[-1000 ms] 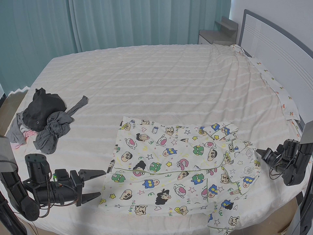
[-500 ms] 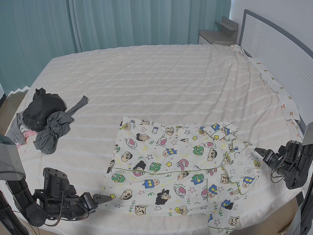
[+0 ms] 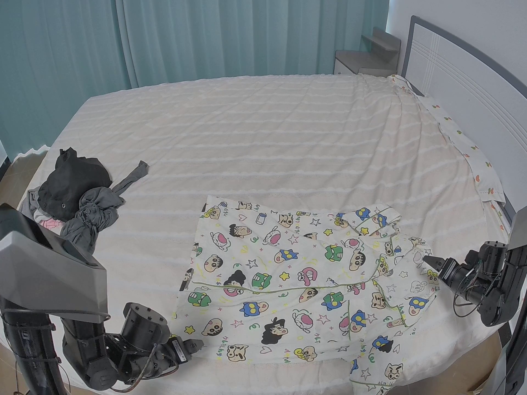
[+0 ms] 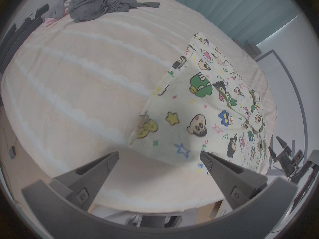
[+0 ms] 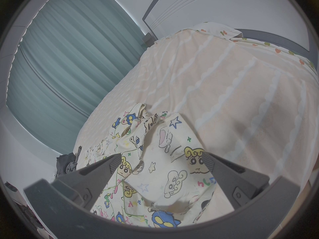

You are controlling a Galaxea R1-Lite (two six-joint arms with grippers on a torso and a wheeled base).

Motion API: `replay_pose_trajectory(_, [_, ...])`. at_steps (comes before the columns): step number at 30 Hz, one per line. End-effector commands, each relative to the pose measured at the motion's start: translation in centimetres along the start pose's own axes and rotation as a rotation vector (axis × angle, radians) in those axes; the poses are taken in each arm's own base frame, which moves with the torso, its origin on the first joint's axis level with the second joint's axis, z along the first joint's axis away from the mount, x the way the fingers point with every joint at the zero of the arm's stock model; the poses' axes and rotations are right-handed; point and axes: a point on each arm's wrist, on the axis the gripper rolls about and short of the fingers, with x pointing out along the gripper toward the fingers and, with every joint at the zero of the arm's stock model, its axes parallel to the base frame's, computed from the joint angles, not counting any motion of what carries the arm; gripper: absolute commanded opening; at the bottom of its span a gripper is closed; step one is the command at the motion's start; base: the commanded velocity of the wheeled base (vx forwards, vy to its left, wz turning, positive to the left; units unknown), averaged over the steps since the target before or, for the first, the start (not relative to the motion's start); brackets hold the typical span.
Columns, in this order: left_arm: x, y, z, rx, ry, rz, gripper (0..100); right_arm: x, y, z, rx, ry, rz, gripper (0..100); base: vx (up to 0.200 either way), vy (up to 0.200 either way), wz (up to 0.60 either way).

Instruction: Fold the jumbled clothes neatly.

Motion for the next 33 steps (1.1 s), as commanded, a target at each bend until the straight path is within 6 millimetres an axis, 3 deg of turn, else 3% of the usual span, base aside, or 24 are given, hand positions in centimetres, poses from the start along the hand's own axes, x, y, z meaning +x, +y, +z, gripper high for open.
replay_pose_trajectory(1, [2.0, -0.2, -0.5, -0.01, 0.009, 0.021, 100, -0.2, 0.2, -0.1, -0.006, -0.002, 0.009, 100, 0.0, 0.0, 0.0])
replay_pose_trajectory(10, [3.7, -0.5, -0.1, -0.022, -0.086, 0.058, 100, -0.5, 0.8, -0.1, -0.014, -0.001, 0.023, 100, 0.0, 0.0, 0.0])
replay_pose_trajectory(15, [3.6, -0.6, 0.1, -0.031, -0.135, 0.037, 100, -0.5, 0.7, -0.2, -0.013, 0.001, 0.021, 100, 0.0, 0.0, 0.0])
replay_pose_trajectory(16, [3.5, -0.6, 0.1, -0.032, -0.137, 0.035, 0, -0.5, 0.7, -0.2, -0.013, 0.001, 0.021, 100, 0.0, 0.0, 0.0])
replay_pose_trajectory(33, [1.8, 1.2, -1.4, 0.002, -0.112, 0.134, 0, -0.8, 0.7, -0.3, -0.011, 0.009, 0.017, 100, 0.0, 0.0, 0.0])
